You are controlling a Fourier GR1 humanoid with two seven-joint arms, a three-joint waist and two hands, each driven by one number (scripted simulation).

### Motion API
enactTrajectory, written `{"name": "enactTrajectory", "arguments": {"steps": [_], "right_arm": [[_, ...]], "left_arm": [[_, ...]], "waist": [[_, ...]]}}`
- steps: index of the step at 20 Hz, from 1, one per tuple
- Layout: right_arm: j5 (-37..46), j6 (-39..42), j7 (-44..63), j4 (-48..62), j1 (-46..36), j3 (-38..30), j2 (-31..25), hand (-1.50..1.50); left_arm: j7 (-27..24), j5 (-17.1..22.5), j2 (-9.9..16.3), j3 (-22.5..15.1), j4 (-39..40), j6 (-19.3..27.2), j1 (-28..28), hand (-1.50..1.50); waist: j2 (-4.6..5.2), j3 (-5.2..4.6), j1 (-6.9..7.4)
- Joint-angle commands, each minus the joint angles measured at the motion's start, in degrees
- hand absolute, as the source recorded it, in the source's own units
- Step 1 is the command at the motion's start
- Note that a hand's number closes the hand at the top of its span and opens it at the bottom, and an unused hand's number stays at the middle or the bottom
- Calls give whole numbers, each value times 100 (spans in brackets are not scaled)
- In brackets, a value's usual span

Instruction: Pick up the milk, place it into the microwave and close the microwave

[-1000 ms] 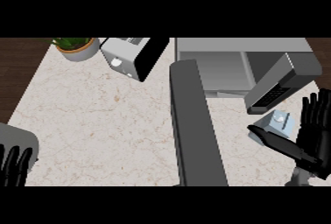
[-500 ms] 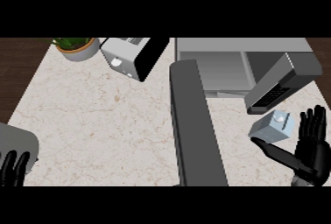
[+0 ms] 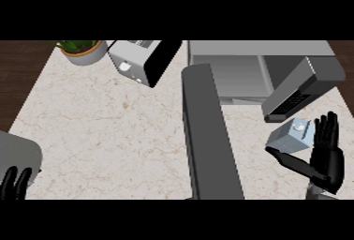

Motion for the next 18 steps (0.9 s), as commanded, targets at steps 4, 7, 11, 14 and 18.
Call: {"name": "enactTrajectory", "arguments": {"steps": [4, 7, 11, 14, 18], "right_arm": [[-175, 146, -526, 1303, -689, -387, -363, -150], [37, -295, -489, 1109, -416, -338, -240, -150], [59, -485, -1255, 2493, -738, -735, -400, -150], [71, -588, -1204, 2938, -1047, -779, -574, -150], [-177, -104, -1821, 3844, -1290, -1021, -854, -150]], "left_arm": [[55, -155, -48, -154, -47, 132, 29, -150], [-21, 112, -38, 121, -162, -76, 204, -150], [385, 146, 47, 186, -178, 114, -279, -150], [228, 36, -48, -58, -315, 102, 1, -150], [31, 222, 17, 315, 34, -143, -113, -150]], "waist": [[4, 1, 15], [-2, -1, 15], [16, 4, 15], [7, 2, 26], [11, 4, 25]]}}
